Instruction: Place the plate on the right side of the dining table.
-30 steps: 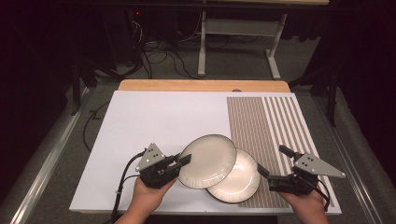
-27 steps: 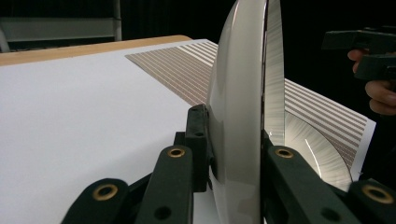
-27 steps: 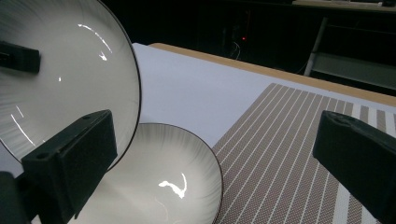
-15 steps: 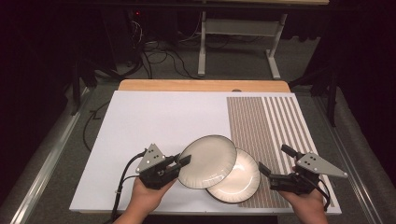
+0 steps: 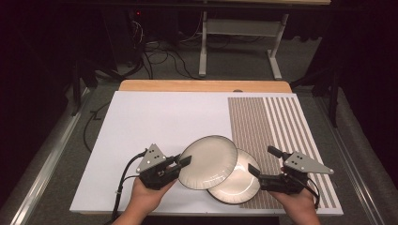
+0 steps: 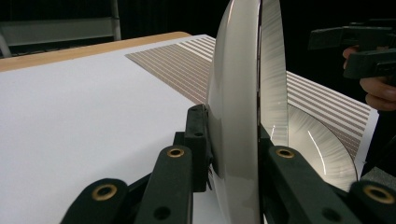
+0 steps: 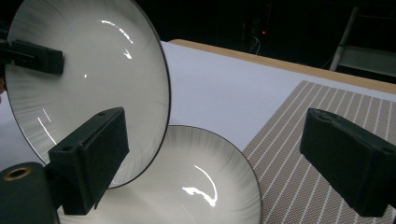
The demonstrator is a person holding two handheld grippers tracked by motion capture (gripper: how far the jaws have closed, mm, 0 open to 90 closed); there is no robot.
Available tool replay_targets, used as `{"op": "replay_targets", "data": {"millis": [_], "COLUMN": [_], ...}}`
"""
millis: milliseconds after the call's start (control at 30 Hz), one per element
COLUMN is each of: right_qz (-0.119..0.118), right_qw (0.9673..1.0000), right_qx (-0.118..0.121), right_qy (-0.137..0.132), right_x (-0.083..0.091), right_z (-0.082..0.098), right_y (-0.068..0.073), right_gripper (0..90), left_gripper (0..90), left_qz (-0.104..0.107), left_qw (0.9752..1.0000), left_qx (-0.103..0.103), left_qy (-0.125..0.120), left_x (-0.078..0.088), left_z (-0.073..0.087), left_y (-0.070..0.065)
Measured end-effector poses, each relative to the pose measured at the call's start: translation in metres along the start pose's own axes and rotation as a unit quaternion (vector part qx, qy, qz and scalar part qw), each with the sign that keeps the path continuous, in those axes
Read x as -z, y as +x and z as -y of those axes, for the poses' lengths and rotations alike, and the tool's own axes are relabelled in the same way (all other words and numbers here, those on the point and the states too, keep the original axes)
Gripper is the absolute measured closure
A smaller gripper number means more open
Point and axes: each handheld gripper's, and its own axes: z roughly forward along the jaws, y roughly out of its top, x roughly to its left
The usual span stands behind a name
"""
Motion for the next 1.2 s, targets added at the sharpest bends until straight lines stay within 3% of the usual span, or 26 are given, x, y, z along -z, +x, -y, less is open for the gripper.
{"op": "replay_targets", "data": {"millis": [533, 633, 800, 1200], "right_qz": [-0.031, -0.035, -0.049, -0.081], "right_qw": [0.9984, 0.9978, 0.9953, 0.9911], "right_qx": [-0.003, -0.010, -0.025, -0.049], "right_qy": [0.047, 0.055, 0.080, 0.093], "right_x": [-0.035, -0.041, -0.051, -0.062], "right_z": [-0.001, -0.001, 0.003, 0.007], "right_y": [0.023, 0.025, 0.022, 0.018], "right_gripper": [21.5, 25.8, 37.6, 65.3], "left_gripper": [78.1, 78.1, 78.2, 78.2], "left_qz": [-0.011, -0.005, -0.008, -0.007], "left_qw": [0.9999, 0.9999, 0.9999, 0.9999], "left_qx": [-0.011, -0.007, -0.010, -0.011], "left_qy": [0.005, 0.007, 0.004, 0.003], "left_x": [0.000, -0.001, -0.001, -0.001], "left_z": [0.001, 0.001, 0.001, 0.002], "left_y": [0.001, 0.002, 0.000, 0.001]}}
